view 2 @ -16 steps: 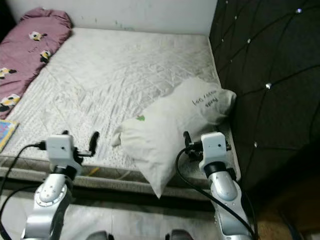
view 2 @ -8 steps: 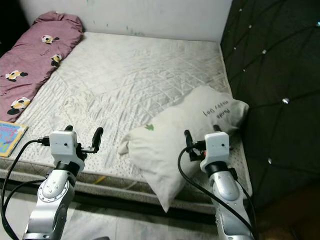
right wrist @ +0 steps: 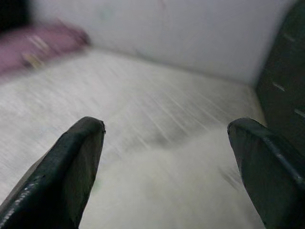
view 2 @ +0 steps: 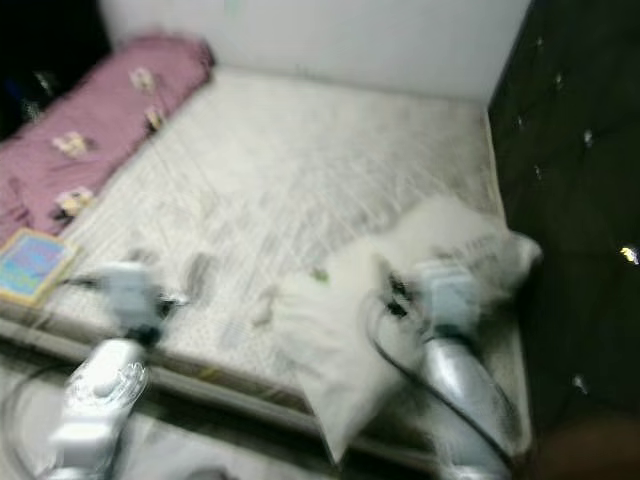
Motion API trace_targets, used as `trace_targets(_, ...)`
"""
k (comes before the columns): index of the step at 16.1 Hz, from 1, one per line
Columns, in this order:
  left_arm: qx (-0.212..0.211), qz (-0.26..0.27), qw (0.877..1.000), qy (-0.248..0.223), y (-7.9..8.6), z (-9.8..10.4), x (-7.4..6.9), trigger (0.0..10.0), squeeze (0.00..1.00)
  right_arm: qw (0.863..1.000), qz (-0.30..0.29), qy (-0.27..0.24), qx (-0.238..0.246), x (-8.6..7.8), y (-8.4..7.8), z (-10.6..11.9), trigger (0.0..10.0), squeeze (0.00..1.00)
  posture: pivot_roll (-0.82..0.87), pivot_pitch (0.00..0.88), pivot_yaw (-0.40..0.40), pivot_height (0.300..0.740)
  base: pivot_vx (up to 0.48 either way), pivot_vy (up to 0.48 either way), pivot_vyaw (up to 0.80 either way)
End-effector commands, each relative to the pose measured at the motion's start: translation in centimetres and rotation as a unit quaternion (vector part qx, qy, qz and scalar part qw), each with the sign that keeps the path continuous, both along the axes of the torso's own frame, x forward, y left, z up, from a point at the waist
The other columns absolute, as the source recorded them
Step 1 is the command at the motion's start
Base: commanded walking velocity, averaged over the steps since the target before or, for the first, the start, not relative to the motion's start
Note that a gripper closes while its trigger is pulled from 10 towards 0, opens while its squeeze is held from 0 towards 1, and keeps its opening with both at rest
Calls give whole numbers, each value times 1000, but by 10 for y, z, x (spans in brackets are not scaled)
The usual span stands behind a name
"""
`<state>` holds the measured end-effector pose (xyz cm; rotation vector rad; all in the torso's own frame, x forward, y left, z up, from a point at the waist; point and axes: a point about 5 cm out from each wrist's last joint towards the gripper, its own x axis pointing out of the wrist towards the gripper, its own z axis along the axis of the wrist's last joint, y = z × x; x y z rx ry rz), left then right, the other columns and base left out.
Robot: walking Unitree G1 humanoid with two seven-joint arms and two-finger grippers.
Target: Clean up the room
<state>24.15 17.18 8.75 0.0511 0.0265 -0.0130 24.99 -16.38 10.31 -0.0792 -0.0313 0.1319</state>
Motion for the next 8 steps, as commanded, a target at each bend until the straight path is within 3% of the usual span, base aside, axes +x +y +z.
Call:
trace_targets(1,-14,-17,1000,-5,-13,4,3,10000,0,999,-29,23,-11,-9,-17,-9,10000,0,-62,28,12,740,0,0,0)
trace_targets(3,-12,-17,1000,-1,-13,2,2,10000,0,998,-37,25,-43,-9,-17,-11,10000,0,-64,32,11,740,0,0,0)
trace_targets(4,-8,-15,1000,1,-13,2,2,10000,0,998,-39,34,-21,-9,-18,-13,10000,0,-65,35,9,740,0,0,0)
trace_targets(6,-7,-14,1000,2,-13,2,2,10000,0,996,-78,36,-39,-5,-26,-12,10000,0,-65,37,7,740,0,0,0)
trace_targets(8,-5,-15,1000,4,-14,2,2,10000,0,997,-57,39,-30,-6,-27,-10,10000,0,-62,37,6,740,0,0,0)
